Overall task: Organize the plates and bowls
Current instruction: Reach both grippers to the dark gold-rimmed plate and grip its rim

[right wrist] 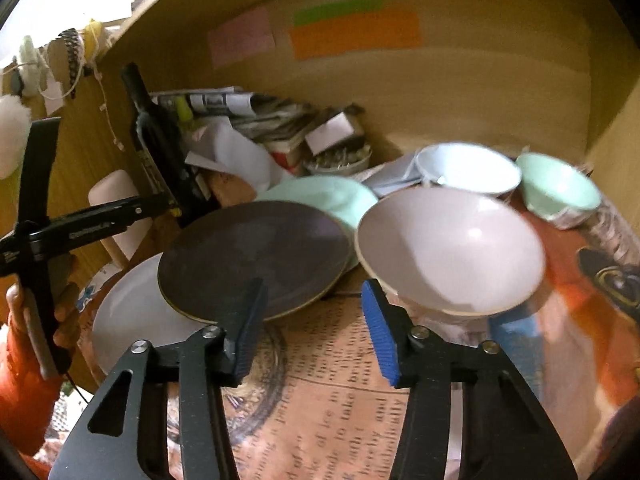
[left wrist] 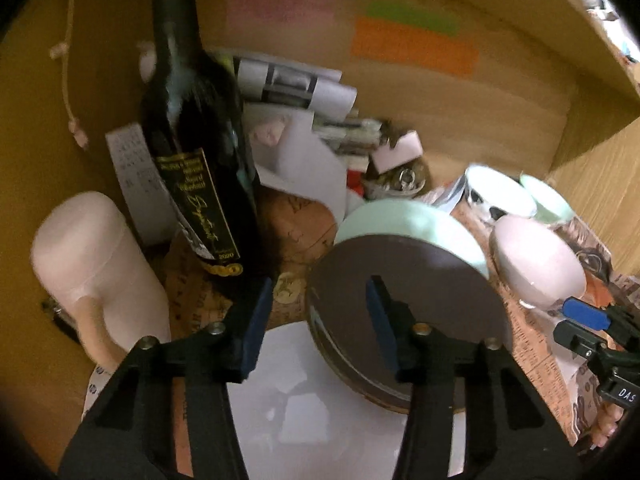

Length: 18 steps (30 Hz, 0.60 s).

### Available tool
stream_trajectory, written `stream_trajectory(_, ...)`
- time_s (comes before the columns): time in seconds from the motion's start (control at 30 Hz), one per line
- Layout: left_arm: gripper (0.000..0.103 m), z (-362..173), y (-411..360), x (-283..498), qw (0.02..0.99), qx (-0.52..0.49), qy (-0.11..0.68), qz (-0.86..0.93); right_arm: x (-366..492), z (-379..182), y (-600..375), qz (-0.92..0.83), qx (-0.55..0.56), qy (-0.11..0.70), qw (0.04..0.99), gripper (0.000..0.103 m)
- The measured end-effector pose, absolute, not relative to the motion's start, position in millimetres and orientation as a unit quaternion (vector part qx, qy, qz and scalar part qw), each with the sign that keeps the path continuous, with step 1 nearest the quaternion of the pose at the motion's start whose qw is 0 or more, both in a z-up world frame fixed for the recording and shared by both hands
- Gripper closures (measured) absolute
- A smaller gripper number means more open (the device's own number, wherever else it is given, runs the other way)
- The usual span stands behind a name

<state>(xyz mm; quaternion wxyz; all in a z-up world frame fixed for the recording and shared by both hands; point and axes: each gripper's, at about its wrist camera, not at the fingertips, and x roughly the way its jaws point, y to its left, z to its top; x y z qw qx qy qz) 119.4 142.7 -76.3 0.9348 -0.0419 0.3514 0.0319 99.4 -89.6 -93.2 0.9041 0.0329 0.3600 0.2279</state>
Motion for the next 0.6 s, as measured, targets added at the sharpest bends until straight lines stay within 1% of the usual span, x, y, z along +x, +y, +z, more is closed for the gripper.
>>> stream_trajectory(0.13, 0.064, -88.3, 154.5, 135.6, 0.92, -0.056, 0.386, 0.021, 112.8, -103.2, -81.6, 0.233, 0.049, 0.386, 0.891, 0.068)
stream_trajectory(0.3, 0.065, -96.7, 157.9, 147.5, 0.912, -0.053, 0.407, 0.01, 127.6, -115.3, -70.1, 0.22, 0.048, 0.413, 0.883, 0.074)
stream_trajectory(0.47, 0.066, -102.5, 157.3, 155.5, 0.907, -0.046, 0.418, -0.002, 137.6, -123.9, -65.8, 0.204, 0.049, 0.426, 0.88, 0.076)
stream_trajectory(0.53, 0.071, -106.8, 157.4, 159.9, 0.903, -0.045, 0.427, -0.004, 138.9, -125.9, -65.4, 0.199, 0.047, 0.428, 0.88, 0.076)
stream_trajectory(0.6, 0.077, -110.2, 156.5, 164.3, 0.899, -0.044, 0.436, -0.012, 140.7, -126.9, -65.7, 0.196, 0.05, 0.429, 0.88, 0.076)
